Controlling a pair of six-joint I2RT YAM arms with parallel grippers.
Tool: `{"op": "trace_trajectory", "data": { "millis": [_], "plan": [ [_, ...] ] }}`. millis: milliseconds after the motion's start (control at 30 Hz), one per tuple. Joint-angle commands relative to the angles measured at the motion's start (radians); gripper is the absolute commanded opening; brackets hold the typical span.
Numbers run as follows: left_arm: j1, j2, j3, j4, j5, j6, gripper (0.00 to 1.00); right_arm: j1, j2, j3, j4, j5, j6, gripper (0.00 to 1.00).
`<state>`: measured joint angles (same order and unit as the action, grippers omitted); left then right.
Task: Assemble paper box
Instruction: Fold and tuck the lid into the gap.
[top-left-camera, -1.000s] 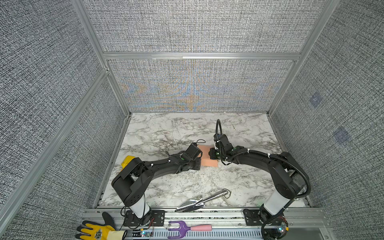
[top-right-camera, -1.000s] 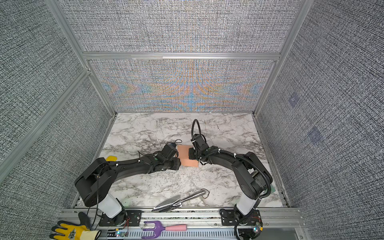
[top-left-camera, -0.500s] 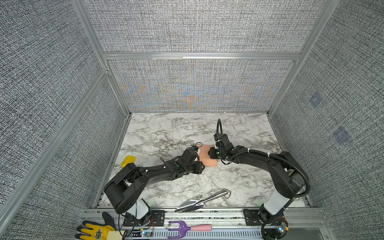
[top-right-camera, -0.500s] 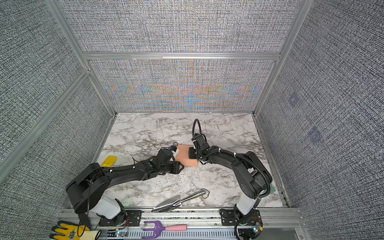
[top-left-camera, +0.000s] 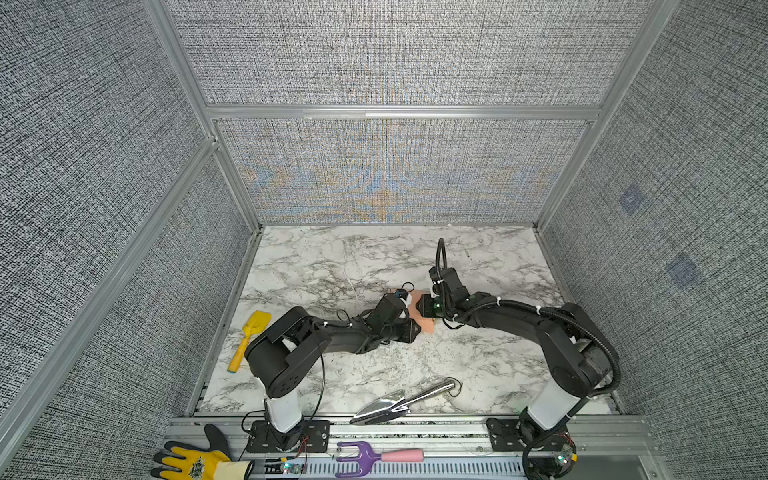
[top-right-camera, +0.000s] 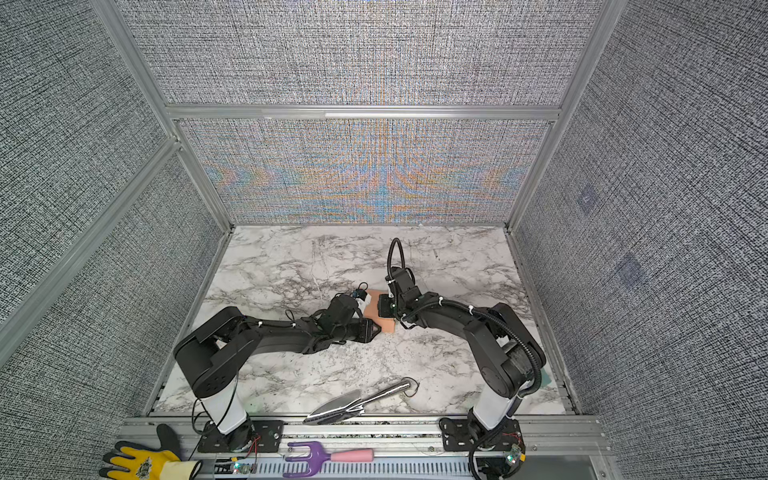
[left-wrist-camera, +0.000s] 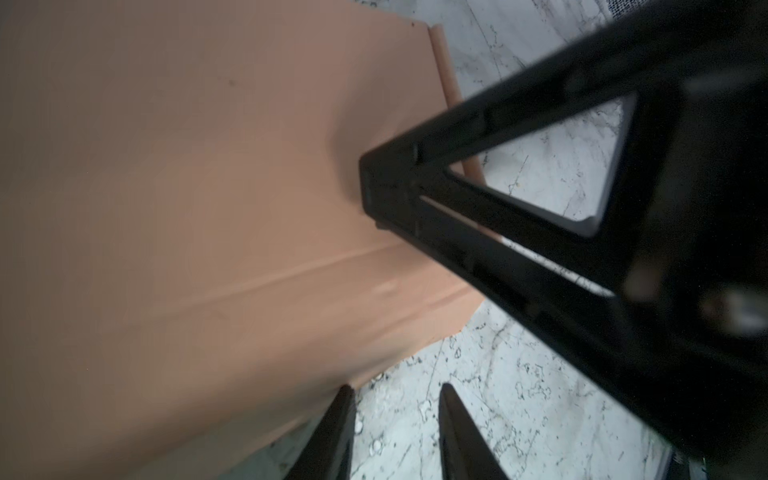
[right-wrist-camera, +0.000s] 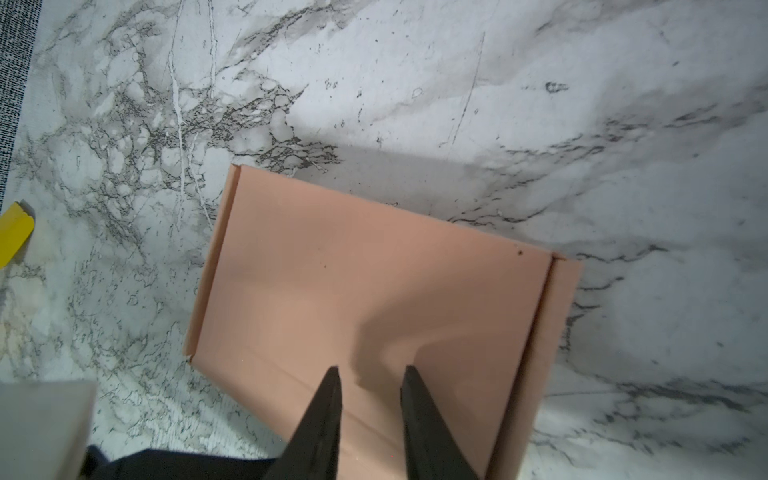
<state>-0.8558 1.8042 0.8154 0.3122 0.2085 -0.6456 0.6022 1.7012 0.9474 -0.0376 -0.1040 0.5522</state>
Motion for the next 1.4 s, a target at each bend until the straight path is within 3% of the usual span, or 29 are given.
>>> {"op": "trace_trajectory", "data": {
  "millis": [0,367,900,1100,1367],
  "plan": [
    [0.001,0.03,0.026,0.025,-0.047,0.012,0.37,0.001,-0.003,-0.012,-0.083,-0.033,0.025,0.28],
    [0.001,0.02,0.015,0.057,-0.123,0.005,0.37,0.001,0.019,-0.015,-0.058,-0.05,0.039,0.28],
    [-0.002,-0.073,-0.12,0.156,-0.087,0.03,0.38,-0.053,-0.062,0.085,-0.115,-0.059,0.014,0.29],
    [-0.002,-0.082,-0.12,0.112,-0.095,0.059,0.38,-0.148,0.004,0.168,-0.132,-0.094,-0.009,0.29],
    [0.01,-0.111,-0.09,-0.056,-0.217,0.117,0.38,-0.216,0.136,0.256,-0.125,-0.154,-0.037,0.29]
  ]
}}
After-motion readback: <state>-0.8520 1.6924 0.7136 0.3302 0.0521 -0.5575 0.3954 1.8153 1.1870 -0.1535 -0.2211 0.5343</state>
